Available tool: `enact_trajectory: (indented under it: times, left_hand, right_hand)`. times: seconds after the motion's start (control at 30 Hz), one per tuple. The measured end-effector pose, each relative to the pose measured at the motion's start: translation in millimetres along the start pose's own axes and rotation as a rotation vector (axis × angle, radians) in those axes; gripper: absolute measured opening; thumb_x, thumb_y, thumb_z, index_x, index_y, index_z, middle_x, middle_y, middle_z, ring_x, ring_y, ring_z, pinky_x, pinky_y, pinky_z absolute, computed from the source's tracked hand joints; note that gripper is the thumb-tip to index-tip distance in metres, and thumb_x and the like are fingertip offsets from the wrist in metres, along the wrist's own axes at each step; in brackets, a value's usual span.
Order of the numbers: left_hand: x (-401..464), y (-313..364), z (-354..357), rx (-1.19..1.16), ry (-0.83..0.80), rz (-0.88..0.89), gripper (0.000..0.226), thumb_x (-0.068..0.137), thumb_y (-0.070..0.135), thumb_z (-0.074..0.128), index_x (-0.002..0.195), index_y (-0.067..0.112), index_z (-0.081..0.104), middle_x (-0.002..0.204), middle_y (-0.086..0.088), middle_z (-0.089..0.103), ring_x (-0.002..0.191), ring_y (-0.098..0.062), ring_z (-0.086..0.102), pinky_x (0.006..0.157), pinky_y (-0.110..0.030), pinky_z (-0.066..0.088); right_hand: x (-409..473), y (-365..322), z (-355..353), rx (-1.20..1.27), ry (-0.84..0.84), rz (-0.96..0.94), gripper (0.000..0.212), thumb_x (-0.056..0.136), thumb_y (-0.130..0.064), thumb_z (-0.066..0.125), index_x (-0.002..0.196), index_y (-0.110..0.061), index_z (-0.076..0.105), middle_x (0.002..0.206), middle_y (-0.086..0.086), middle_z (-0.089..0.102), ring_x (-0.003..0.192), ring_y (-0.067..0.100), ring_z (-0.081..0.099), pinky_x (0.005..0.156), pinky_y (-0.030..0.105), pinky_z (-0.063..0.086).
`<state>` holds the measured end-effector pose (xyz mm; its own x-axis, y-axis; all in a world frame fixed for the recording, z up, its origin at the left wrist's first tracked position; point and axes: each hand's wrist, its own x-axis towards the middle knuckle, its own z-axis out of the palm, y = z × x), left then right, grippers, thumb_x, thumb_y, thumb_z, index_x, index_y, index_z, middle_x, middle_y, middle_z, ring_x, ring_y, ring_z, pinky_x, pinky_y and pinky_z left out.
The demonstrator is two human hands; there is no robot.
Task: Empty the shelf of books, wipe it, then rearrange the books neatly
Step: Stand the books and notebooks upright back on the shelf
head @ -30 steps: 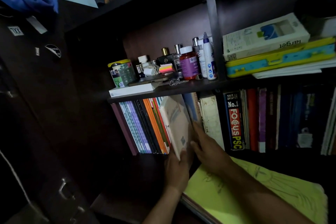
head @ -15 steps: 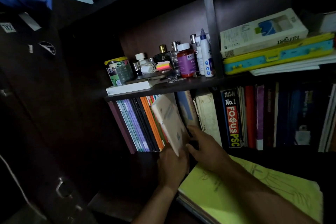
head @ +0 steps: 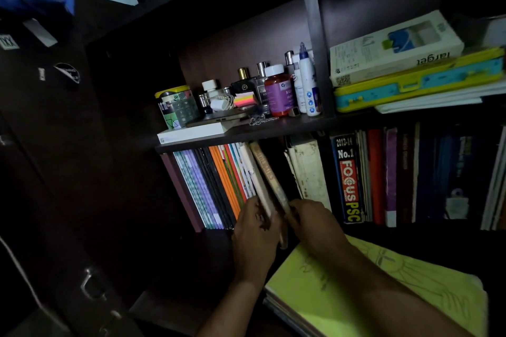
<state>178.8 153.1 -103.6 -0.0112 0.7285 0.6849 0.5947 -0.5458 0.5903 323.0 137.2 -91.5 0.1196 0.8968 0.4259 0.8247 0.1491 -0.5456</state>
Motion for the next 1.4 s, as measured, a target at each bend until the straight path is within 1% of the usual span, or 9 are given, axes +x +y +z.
enact_trajectory:
  times: [0.17,0.33,0.47,0.53,0.67,0.9,1.07,1.23,1.4]
  left_hand:
    - [22.2,-12.0,6.4,0.083,-0.025,0.024,0.024,0.092,0.023,0.072,0.112,0.012,0.063,0.087,-0.004,0.063,0.080,-0.023,0.060,0.065,-0.028,0.033]
    - [33.8,-5.8,7.5,0.084,-0.034,0.046,0.022,0.086,0.028,0.078,0.097,0.020,0.061,0.077,0.006,0.059,0.070,-0.014,0.055,0.060,-0.028,0.033]
    - [22.2,-0.2,2.5,0.110,-0.061,-0.004,0.048,0.089,0.048,0.071,0.131,0.026,0.064,0.090,0.009,0.064,0.085,-0.016,0.062,0.069,-0.032,0.047]
    - [12.6,-0.1,-5.4,0.083,-0.152,-0.066,0.061,0.087,0.061,0.065,0.139,0.029,0.059,0.092,0.011,0.068,0.091,-0.015,0.065,0.078,-0.034,0.052]
    - [-27.6,-12.8,-28.4,-0.164,-0.575,-0.193,0.074,0.061,0.092,0.061,0.101,0.031,0.077,0.093,0.009,0.074,0.091,-0.006,0.069,0.085,-0.039,0.054]
    - [-49.1,-17.4,-36.5,-0.395,-0.676,-0.149,0.035,0.077,0.050,0.082,0.101,0.026,0.074,0.098,-0.008,0.072,0.091,-0.031,0.070,0.081,-0.049,0.056]
    - [-49.9,-18.4,-39.1,-0.440,-0.638,-0.163,0.024,0.086,0.039,0.074,0.101,0.022,0.072,0.091,-0.004,0.074,0.080,-0.010,0.066,0.072,-0.036,0.053]
    - [-44.1,-23.9,-46.9,-0.550,-0.455,-0.227,0.020,0.092,0.035,0.067,0.102,0.018,0.066,0.092,-0.009,0.071,0.081,-0.016,0.063,0.070,-0.036,0.049]
    - [-39.2,-22.6,-51.4,-0.728,-0.321,-0.333,0.010,0.096,0.015,0.068,0.104,0.019,0.072,0.100,-0.002,0.075,0.088,-0.013,0.066,0.074,-0.030,0.050]
  right_hand:
    - [-3.3,-5.8,-1.4,-0.044,-0.062,0.025,0.017,0.098,-0.031,0.056,0.110,-0.019,0.055,0.101,0.003,0.067,0.088,0.026,0.066,0.070,0.033,0.051]
    - [-9.8,-4.1,-15.6,-0.099,-0.119,0.045,0.021,0.091,-0.040,0.059,0.098,-0.024,0.048,0.088,-0.006,0.061,0.090,0.025,0.064,0.081,0.034,0.046]
    - [-9.3,4.5,-22.1,-0.005,-0.228,0.147,0.020,0.083,-0.043,0.065,0.090,-0.025,0.060,0.091,-0.005,0.066,0.084,0.015,0.063,0.079,0.036,0.056]
    - [-8.9,8.4,-24.4,0.032,-0.269,0.152,0.020,0.082,-0.044,0.068,0.090,-0.026,0.065,0.093,-0.005,0.068,0.085,0.013,0.064,0.079,0.035,0.057]
    - [-10.6,14.4,-35.2,0.094,-0.425,0.137,0.029,0.081,-0.049,0.074,0.098,-0.027,0.069,0.101,-0.008,0.067,0.090,0.008,0.063,0.083,0.032,0.056]
    - [-12.2,11.3,-42.4,0.105,-0.435,0.133,0.036,0.082,-0.051,0.076,0.107,-0.028,0.065,0.113,-0.007,0.063,0.101,0.012,0.061,0.091,0.035,0.054]
    - [-1.3,-13.4,-53.8,-0.095,-0.536,0.059,0.056,0.090,-0.052,0.068,0.134,-0.021,0.053,0.137,0.003,0.053,0.115,0.019,0.055,0.094,0.032,0.050]
    - [1.6,-39.7,-85.4,-0.051,-0.361,-0.053,0.076,0.086,-0.041,0.077,0.148,-0.027,0.034,0.146,0.006,0.044,0.124,0.025,0.051,0.099,0.037,0.048]
    - [-24.5,-17.0,-82.1,-0.068,-0.350,0.146,0.056,0.086,-0.053,0.072,0.128,-0.025,0.048,0.122,-0.003,0.062,0.100,0.015,0.061,0.084,0.033,0.053]
